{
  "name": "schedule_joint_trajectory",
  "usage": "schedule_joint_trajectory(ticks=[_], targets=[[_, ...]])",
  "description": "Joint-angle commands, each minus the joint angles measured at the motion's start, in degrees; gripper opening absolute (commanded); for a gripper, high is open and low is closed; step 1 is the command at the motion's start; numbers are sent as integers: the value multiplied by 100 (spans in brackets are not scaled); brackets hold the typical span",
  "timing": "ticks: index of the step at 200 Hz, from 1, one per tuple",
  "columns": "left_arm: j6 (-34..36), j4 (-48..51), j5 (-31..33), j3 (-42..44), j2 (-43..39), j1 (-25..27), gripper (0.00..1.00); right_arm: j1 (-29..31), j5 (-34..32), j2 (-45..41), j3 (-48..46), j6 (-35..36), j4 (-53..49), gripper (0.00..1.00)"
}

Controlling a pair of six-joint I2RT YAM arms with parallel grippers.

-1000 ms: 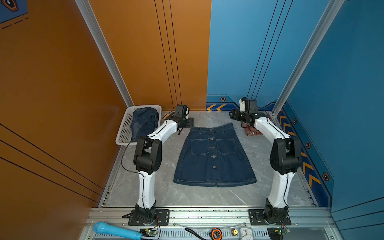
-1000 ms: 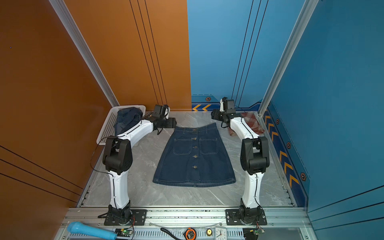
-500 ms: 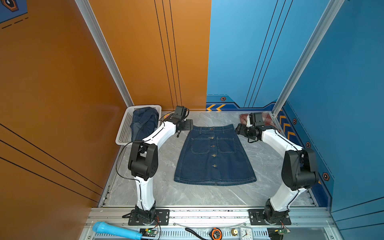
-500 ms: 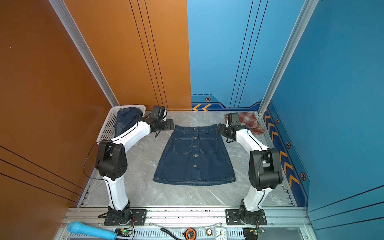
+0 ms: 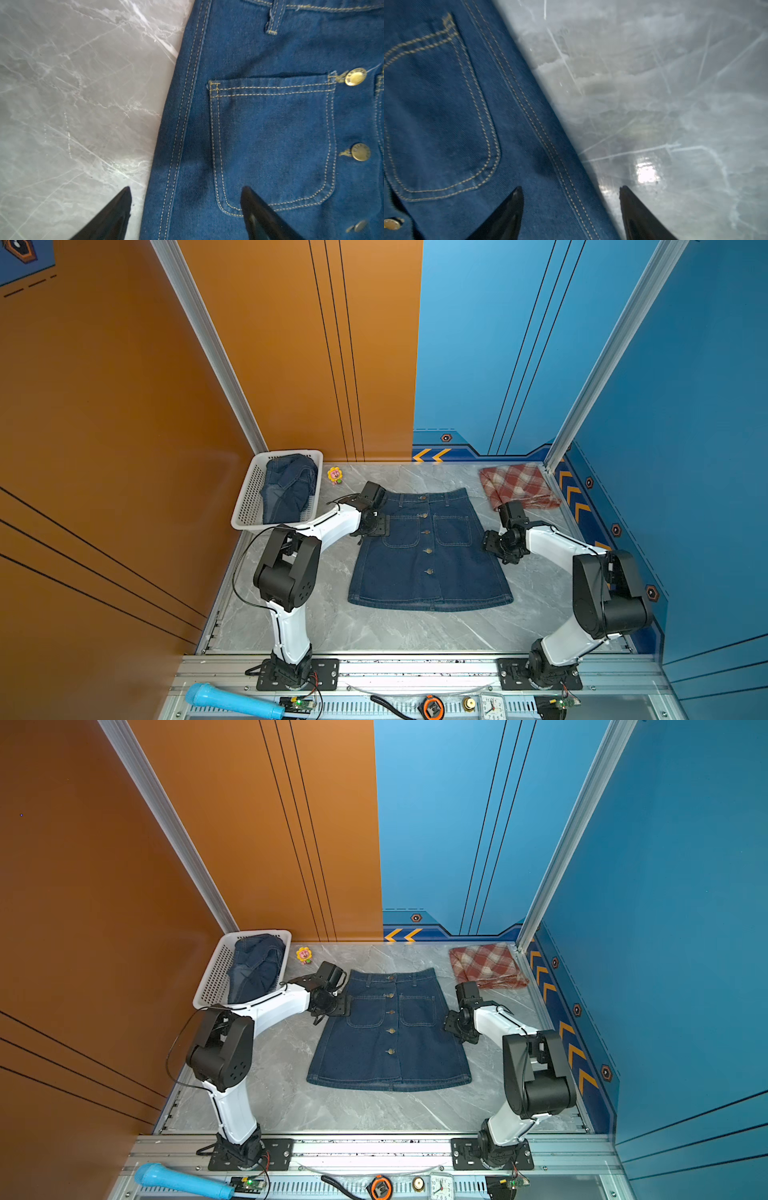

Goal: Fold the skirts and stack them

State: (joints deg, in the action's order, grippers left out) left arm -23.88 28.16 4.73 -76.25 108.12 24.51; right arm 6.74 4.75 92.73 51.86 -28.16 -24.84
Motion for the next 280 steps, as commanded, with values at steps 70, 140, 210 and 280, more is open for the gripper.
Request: schedule_joint_trajectory(ticks=[70, 140, 210, 280], targets=[[-172, 128, -41, -294, 652, 59, 83, -327, 1026, -177, -572, -74, 674, 34], [-106, 219, -156, -967, 1274, 10, 82, -612, 1048, 333, 133, -74, 984, 1], [-20, 464, -201, -1606, 1596, -52, 82, -631, 528, 147, 177, -61, 652, 42], [-394, 234, -951, -1115, 879, -276, 82, -854, 407, -936, -966, -327, 280, 70]])
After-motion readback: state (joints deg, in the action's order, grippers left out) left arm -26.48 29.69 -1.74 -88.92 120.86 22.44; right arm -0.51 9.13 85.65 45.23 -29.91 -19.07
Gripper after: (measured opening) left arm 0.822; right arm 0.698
